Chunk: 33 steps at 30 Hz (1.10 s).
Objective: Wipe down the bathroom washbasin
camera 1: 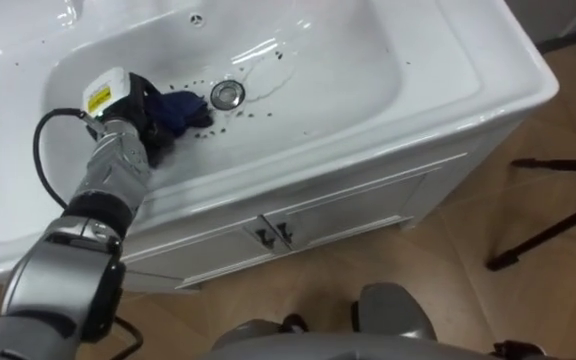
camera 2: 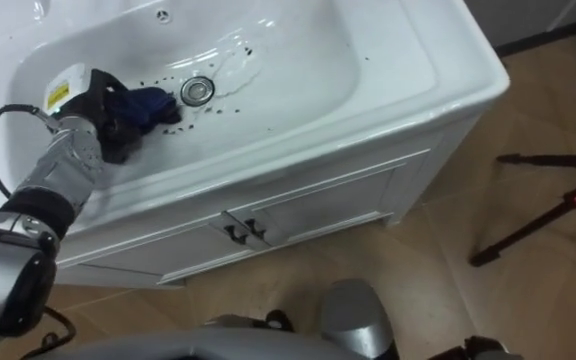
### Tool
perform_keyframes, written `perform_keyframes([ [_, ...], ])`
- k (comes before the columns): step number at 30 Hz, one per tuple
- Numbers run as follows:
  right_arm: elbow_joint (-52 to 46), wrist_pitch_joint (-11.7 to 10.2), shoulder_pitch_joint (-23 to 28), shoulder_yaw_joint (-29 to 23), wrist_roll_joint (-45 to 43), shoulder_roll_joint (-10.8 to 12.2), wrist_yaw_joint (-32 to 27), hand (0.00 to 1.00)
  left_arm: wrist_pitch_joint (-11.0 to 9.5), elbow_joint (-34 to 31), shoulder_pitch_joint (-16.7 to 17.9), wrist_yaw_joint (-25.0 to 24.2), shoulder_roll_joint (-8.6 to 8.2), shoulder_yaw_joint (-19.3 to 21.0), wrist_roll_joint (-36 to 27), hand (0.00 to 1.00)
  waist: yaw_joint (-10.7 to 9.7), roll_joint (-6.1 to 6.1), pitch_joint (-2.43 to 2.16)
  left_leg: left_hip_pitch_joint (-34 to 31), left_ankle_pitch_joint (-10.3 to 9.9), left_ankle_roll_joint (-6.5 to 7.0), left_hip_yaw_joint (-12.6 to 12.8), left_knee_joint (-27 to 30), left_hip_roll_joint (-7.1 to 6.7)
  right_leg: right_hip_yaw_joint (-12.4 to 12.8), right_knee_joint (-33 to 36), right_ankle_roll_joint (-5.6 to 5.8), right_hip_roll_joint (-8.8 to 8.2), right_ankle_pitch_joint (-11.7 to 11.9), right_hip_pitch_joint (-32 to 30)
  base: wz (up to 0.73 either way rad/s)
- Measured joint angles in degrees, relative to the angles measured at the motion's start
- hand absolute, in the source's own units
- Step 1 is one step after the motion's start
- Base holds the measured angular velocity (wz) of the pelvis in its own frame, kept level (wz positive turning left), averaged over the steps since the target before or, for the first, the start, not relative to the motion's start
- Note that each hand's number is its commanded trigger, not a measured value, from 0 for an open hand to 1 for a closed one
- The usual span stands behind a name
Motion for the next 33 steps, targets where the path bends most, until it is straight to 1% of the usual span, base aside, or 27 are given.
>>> perform_keyframes([
  [2,0.06,-0.28,-0.41,0.05,1.12,0.01,0.00,0.00,-0.39,0.18,-0.63,0.50,-0.22,0.00,-0.04,1.00,-0.06,-0.10,0.06,-0.69,0.01,0.00,0.17,0.40,0.02,0.00,0.50,-0.04,-0.11,-0.18,-0.61,0.06],
  [3,0.16,-0.33,-0.69,0.19,1.94,0.02,0.00,0.00,-0.49,0.73,-1.20,1.26,-0.73,-0.02,-0.67,1.00,-0.07,-0.10,0.07,-0.88,0.04,0.04,0.46,0.40,0.08,-0.06,0.55,-0.02,-0.21,-0.20,-0.81,0.07],
  [4,0.13,-0.39,-0.80,0.50,2.51,0.01,-0.02,0.00,-0.52,0.75,-1.28,1.51,-0.95,-0.03,-1.51,1.00,-0.06,-0.11,0.07,-0.90,0.05,0.05,1.26,0.40,0.30,0.05,0.56,-0.02,-0.25,-0.20,-0.87,0.04],
  [5,0.15,-0.45,-1.14,0.79,3.52,0.01,-0.15,0.00,-0.67,0.75,-1.32,1.98,-1.20,-0.23,-2.81,1.00,-0.03,-0.13,0.08,-0.98,0.05,0.06,3.10,0.45,0.88,0.18,0.62,-0.01,-0.27,-0.21,-1.10,-0.03],
  [6,0.13,-0.44,-1.59,1.16,4.15,0.04,-0.31,0.00,-0.93,0.74,-1.38,2.45,-1.28,-0.31,-4.51,1.00,0.01,-0.14,0.09,-1.12,0.05,0.08,3.96,0.45,1.08,0.39,0.79,0.02,-0.32,-0.24,-1.47,-0.06],
  [7,0.10,-0.45,-1.89,1.32,4.84,0.09,-0.61,0.00,-0.99,0.75,-1.48,2.58,-1.34,-0.31,-6.04,1.00,0.01,-0.15,0.09,-1.22,0.05,0.10,4.29,0.45,1.07,0.61,1.08,0.08,-0.40,-0.35,-1.82,-0.06],
  [10,0.03,-0.39,-1.79,3.07,6.39,0.17,-1.28,0.00,-1.40,1.23,-1.89,2.62,-1.66,-0.25,-9.40,1.00,0.07,-0.29,0.19,-1.24,0.05,0.12,4.41,0.55,0.86,0.84,1.83,0.09,-0.60,-0.72,-2.17,0.00],
  [11,-0.11,-0.37,-1.84,3.41,6.49,0.18,-1.31,0.00,-1.64,1.32,-1.93,2.62,-1.64,-0.23,-10.13,1.00,0.08,-0.33,0.22,-1.24,0.05,0.12,4.44,0.57,0.85,0.84,1.97,0.06,-0.64,-0.79,-2.24,0.00],
  [12,-0.18,-0.38,-1.89,3.48,6.56,0.19,-1.33,0.00,-2.13,1.62,-2.18,2.63,-1.60,-0.24,-11.22,1.00,0.13,-0.54,0.35,-1.34,0.05,0.12,4.57,0.74,0.77,0.77,2.58,0.01,-0.80,-1.08,-2.57,0.00],
  [13,-0.14,-0.41,-1.90,3.48,6.58,0.18,-1.40,0.00,-2.21,1.59,-2.27,2.63,-1.64,-0.25,-11.33,1.00,0.09,-0.53,0.35,-1.59,0.05,0.12,4.52,0.89,0.78,0.72,2.72,-0.01,-0.84,-1.15,-2.84,0.05],
  [14,-0.16,-0.46,-2.47,3.48,6.59,0.23,-1.69,0.00,-2.36,1.55,-2.64,2.64,-1.98,-0.42,-12.41,1.00,0.07,-0.58,0.39,-1.89,0.06,0.10,4.35,0.92,0.79,0.68,3.01,-0.09,-0.94,-1.21,-3.12,0.09],
  [15,-0.03,-0.45,-2.91,3.48,6.61,0.24,-2.04,0.00,-2.61,1.45,-2.94,2.66,-2.46,-0.53,-13.47,1.00,-0.02,-0.88,0.58,-1.92,0.10,0.13,4.32,1.01,0.64,0.46,3.61,-0.20,-1.27,-1.49,-3.66,0.10],
  [16,0.04,-0.45,-3.09,3.51,6.81,0.19,-2.15,0.00,-2.69,1.46,-3.07,2.71,-2.73,-0.66,-13.65,1.00,-0.04,-0.88,0.59,-2.04,0.10,0.13,4.29,1.12,0.61,0.21,3.76,-0.25,-1.41,-1.63,-3.80,0.10],
  [18,0.10,-0.63,-3.16,4.28,7.69,0.11,-2.83,0.00,-3.14,1.58,-3.71,3.71,-3.91,-2.33,-15.56,1.00,-0.12,-0.87,0.58,-2.20,0.10,0.13,4.29,1.22,0.70,0.19,3.79,-0.27,-1.41,-1.65,-3.89,0.06],
  [19,0.07,-1.06,-3.35,5.02,7.74,0.16,-3.04,0.00,-3.36,1.65,-3.95,3.91,-4.49,-2.74,-15.76,1.00,-0.36,-0.86,0.59,-2.24,0.10,0.13,4.32,1.21,0.70,0.15,3.83,-0.29,-1.43,-1.68,-3.86,0.03],
  [20,0.07,-1.14,-3.43,5.54,7.74,0.19,-3.05,0.00,-3.48,1.77,-4.10,3.94,-4.65,-2.83,-16.20,1.00,-0.53,-0.86,0.59,-2.27,0.10,0.13,4.33,1.21,0.70,0.13,3.85,-0.27,-1.44,-1.70,-3.86,0.04],
  [21,0.08,-1.17,-3.55,6.00,7.72,0.31,-3.02,0.00,-3.74,1.90,-4.41,4.08,-5.16,-3.42,-17.17,1.00,-0.80,-0.86,0.59,-2.35,0.09,0.13,4.36,1.22,0.70,0.13,3.91,-0.26,-1.45,-1.73,-3.81,0.00],
  [23,0.12,-1.16,-4.02,6.49,7.67,0.46,-3.02,0.00,-4.64,2.44,-4.74,4.57,-5.26,-4.38,-18.53,1.00,-1.60,-0.86,0.60,-2.57,0.10,0.13,4.58,1.35,0.67,0.23,4.35,-0.27,-1.57,-1.82,-3.95,0.00],
  [26,0.15,-1.11,-4.12,7.39,7.63,0.47,-2.99,0.00,-4.80,2.82,-5.83,4.70,-5.82,-6.13,-23.53,1.00,-2.51,-0.89,0.64,-2.98,0.09,0.13,6.05,2.08,1.04,0.52,4.84,-0.35,-1.55,-2.01,-4.84,-0.02],
  [29,0.14,-1.13,-4.31,7.32,7.55,0.37,-2.99,0.00,-4.86,3.28,-6.48,4.68,-5.60,-6.46,-26.83,1.00,-3.10,-1.02,0.74,-3.09,0.07,0.16,7.82,2.25,1.39,1.35,5.71,-0.38,-1.61,-2.31,-5.89,-0.09],
  [33,0.11,-0.91,-4.52,7.31,7.73,0.36,-2.92,0.00,-5.35,2.92,-6.97,4.68,-5.43,-6.63,-29.80,1.00,-3.51,-0.81,0.79,-4.29,0.12,0.22,7.66,2.10,1.37,0.92,6.48,-0.45,-1.83,-2.47,-7.12,0.07],
])
